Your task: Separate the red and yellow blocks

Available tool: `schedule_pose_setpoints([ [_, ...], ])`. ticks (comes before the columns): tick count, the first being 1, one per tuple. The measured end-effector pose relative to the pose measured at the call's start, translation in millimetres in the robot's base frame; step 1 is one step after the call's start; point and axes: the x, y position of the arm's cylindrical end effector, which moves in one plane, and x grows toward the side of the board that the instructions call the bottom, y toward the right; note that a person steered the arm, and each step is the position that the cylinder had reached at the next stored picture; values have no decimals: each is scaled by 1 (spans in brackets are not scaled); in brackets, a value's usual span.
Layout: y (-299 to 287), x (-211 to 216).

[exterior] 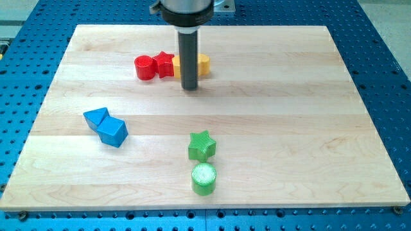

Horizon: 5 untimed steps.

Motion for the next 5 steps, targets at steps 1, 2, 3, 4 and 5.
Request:
schedule_pose_setpoints([
  [1,-16,0],
  [2,-17,0],
  [3,-26,0],
  [4,-34,-21],
  [5,-36,-37],
])
